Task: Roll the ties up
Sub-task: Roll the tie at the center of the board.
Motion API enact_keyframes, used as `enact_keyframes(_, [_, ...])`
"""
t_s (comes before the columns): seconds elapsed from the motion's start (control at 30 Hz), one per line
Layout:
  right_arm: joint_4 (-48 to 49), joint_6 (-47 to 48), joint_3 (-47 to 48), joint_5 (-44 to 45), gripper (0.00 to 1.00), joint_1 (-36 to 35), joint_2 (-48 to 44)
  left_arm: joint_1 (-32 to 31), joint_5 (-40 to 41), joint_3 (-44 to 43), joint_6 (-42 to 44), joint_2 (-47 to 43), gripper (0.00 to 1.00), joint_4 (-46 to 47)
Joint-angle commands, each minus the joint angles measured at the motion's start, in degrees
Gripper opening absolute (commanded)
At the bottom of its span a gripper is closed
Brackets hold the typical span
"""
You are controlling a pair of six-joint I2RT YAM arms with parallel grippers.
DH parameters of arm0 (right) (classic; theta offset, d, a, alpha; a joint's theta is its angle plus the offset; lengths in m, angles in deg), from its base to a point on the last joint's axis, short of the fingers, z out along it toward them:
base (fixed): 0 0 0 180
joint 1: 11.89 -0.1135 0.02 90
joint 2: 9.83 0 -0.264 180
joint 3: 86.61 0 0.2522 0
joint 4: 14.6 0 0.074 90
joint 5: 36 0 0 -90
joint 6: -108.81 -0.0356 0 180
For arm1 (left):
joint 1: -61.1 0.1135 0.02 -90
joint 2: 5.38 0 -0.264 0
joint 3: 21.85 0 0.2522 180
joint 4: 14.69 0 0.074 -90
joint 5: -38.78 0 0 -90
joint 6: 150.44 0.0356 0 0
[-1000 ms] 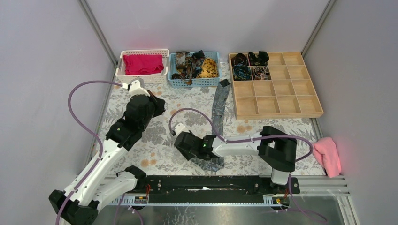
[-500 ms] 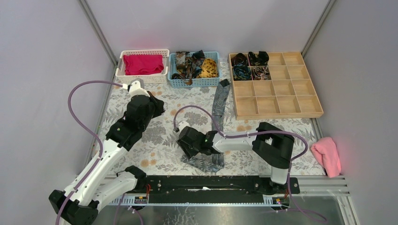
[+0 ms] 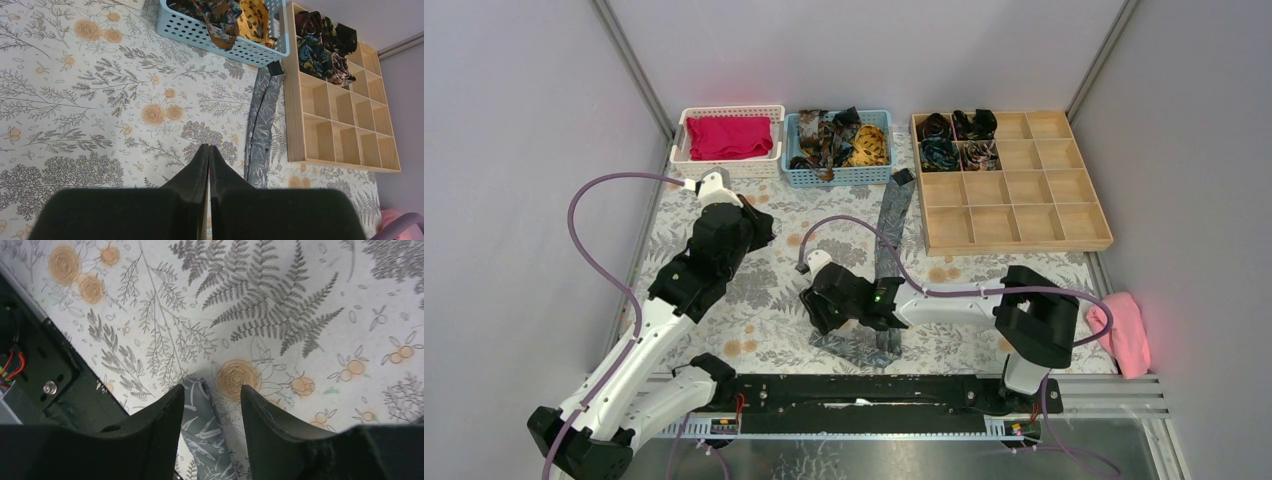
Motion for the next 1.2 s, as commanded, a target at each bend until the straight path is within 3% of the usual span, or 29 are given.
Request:
enact_keyframes(0.0, [3.7,-1.0,-1.8,-6.4,0.52,-0.8,0.0,0.0,0.2,-0.2,1.1,0.0,0.05,0.0])
enact_keyframes(0.43, [5.4,-1.8,-2.9,-8.4,0.47,-0.9,6.9,0.0,0.3,-0.5,1.5,0.5,0.05,0.0])
enact_keyframes(0.7, [8.1,-2.8,-5.7,-10.7,0.13,-0.9,6.2,0.1,-0.2,-0.1,1.5,1.7,0.05,0.8])
enact_keyframes(0.9, [8.2,-3.0,-8.5,-5.1,0.01,-0.9,-0.9,0.1,-1.1,0.4,1.5,2.1,0.03,1.5])
enact_keyframes(1.17, [3.6,-7.1,-16.8,6.2,0.0,-2.3,-23.9,0.0,-8.8,3.1,2.3,4.2,0.0,7.8])
